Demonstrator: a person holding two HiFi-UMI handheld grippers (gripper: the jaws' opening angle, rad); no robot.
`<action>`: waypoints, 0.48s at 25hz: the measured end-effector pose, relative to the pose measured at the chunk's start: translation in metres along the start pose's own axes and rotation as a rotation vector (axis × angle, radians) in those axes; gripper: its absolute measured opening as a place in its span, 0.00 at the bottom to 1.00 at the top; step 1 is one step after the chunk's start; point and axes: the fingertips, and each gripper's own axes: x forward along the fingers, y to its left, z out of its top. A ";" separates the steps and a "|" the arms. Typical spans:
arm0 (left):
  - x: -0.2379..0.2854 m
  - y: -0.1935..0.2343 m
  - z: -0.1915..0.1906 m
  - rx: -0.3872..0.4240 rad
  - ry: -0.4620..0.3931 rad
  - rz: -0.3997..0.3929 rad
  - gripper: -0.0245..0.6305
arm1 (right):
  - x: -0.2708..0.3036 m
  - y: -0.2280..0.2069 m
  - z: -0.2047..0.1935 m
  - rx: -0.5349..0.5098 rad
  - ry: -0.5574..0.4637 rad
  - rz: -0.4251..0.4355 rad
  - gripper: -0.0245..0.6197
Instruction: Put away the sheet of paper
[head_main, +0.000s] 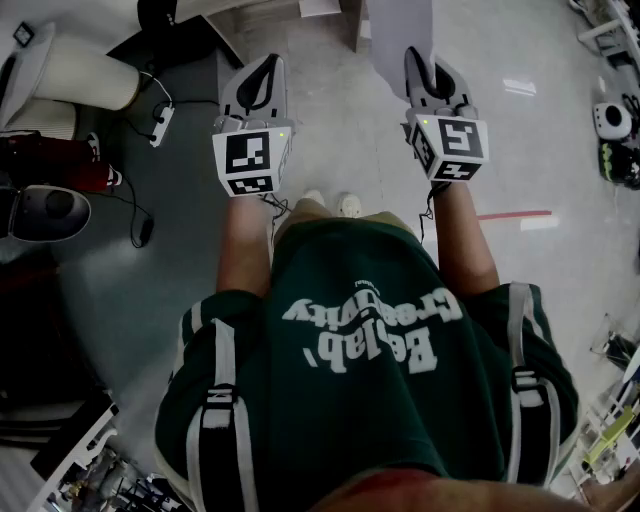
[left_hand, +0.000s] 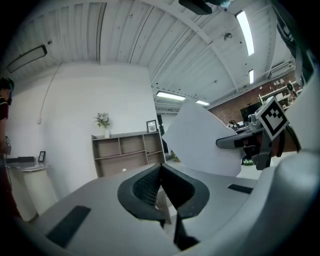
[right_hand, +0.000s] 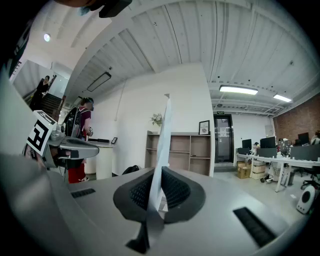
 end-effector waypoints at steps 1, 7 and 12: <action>0.000 0.002 -0.001 -0.001 0.002 0.003 0.07 | 0.001 0.000 -0.001 0.001 0.003 0.000 0.09; 0.001 0.013 -0.006 -0.005 0.015 0.018 0.07 | 0.007 -0.002 -0.003 0.000 0.005 -0.005 0.09; 0.005 0.020 -0.006 -0.006 0.008 0.021 0.07 | 0.015 0.000 -0.002 -0.008 0.003 0.001 0.09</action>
